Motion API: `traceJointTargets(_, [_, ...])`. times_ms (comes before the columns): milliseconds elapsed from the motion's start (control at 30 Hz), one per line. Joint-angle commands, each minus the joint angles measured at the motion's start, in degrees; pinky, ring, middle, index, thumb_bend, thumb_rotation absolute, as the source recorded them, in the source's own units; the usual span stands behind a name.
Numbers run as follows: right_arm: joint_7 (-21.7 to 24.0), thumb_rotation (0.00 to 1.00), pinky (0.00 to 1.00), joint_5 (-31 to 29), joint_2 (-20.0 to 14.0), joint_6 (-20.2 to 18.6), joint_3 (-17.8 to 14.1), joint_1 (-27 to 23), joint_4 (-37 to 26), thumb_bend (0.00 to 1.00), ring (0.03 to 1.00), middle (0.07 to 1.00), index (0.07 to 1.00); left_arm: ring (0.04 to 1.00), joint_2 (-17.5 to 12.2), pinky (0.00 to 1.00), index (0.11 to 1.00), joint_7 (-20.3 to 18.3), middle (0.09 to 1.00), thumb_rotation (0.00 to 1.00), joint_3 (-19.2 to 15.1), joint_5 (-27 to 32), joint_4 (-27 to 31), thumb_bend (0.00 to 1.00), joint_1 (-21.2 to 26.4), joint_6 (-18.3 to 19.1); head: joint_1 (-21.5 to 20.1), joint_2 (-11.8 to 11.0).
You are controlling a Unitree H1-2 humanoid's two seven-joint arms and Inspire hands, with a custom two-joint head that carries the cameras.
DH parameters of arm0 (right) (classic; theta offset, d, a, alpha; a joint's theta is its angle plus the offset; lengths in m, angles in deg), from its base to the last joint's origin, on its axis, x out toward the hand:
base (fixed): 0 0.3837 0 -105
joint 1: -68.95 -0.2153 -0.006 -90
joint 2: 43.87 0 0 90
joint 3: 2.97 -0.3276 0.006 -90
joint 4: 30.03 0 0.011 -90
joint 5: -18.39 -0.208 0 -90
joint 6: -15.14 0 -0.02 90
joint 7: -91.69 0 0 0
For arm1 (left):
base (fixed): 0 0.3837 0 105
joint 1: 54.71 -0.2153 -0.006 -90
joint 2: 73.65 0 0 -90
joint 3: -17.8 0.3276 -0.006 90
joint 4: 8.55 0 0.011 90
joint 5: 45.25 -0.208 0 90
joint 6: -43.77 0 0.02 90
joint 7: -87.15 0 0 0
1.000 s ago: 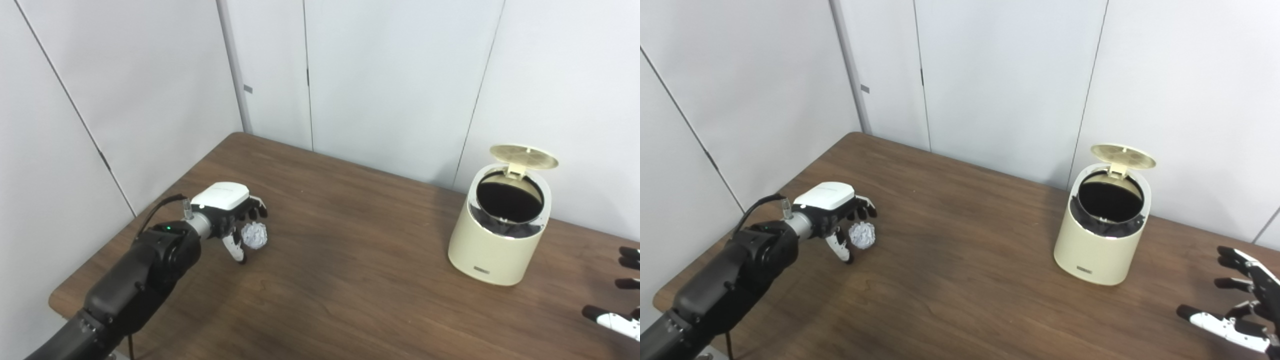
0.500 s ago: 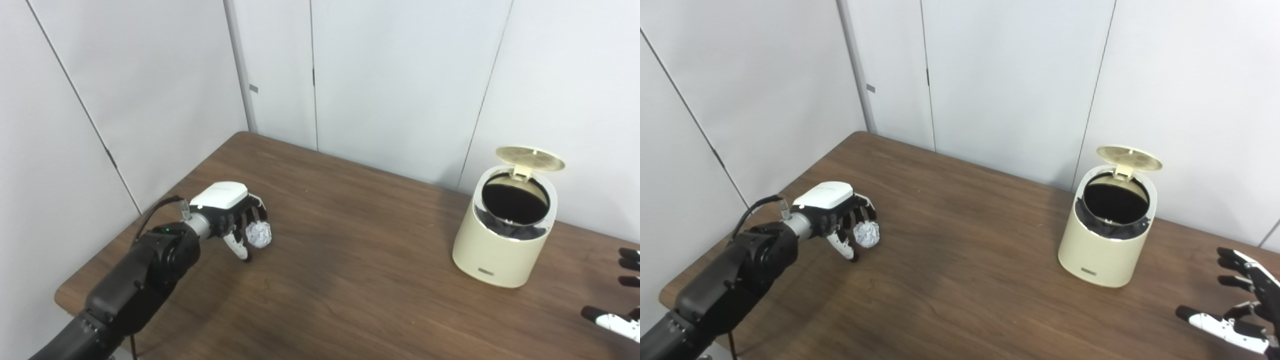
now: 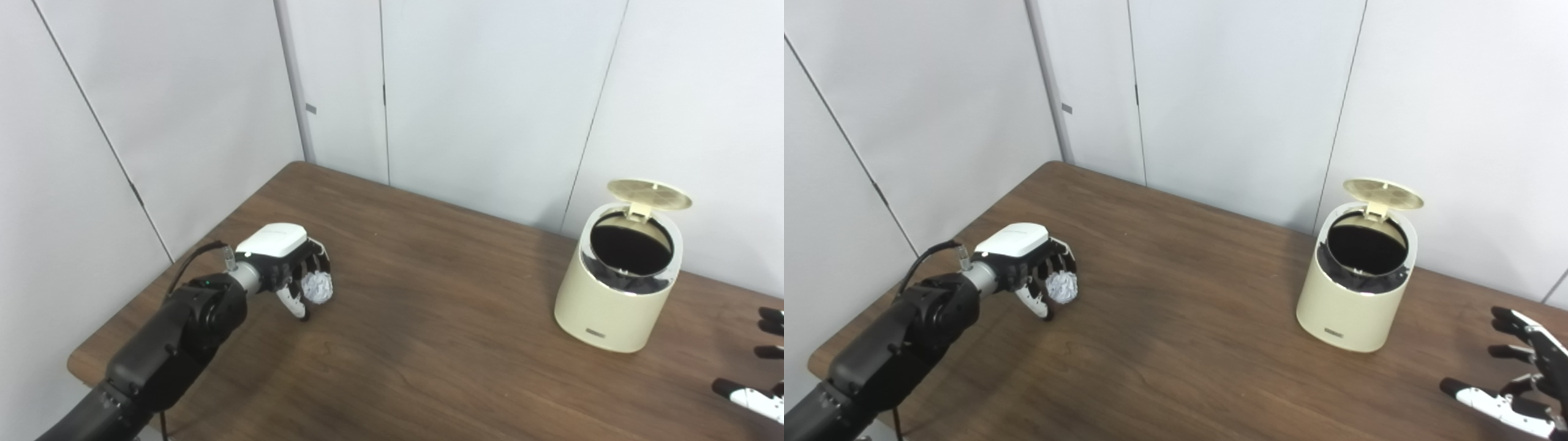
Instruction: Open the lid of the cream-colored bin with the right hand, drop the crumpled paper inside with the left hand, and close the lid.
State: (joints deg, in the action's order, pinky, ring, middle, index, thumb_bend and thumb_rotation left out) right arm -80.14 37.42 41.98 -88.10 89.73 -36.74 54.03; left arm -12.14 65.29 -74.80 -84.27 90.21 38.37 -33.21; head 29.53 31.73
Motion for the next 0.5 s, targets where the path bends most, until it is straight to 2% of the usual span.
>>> traceJointTargets(0, [-0.22, 0.27, 0.34, 0.00, -0.92, 0.31, -0.67, -1.69, -2.46, 0.79, 0.697, 0.839, 0.845, 0.590, -0.36, 0.51, 0.693, -0.55, 0.655, 0.10, 1.16, 0.97, -0.33, 0.80, 1.14, -0.13, 0.05, 0.11])
traceJointTargets(233, [-0.69, 0.28, 0.32, 0.04, -0.51, 0.64, -0.77, -1.53, -2.19, 0.80, 0.690, 0.845, 0.840, 0.628, -0.99, 0.54, 0.709, -2.80, 0.686, 0.12, 1.31, 1.71, 0.97, 0.81, 1.99, 1.76, -0.01, 0.18])
traceJointTargets(467, [-0.76, 0.24, 0.37, 0.39, -0.43, 0.91, -0.45, -1.67, -1.77, 0.77, 0.724, 0.830, 0.841, 0.650, -1.13, 0.56, 0.723, -4.13, 0.707, 0.14, 1.40, 1.58, 1.67, 0.80, 2.39, 3.28, 0.06, 0.29])
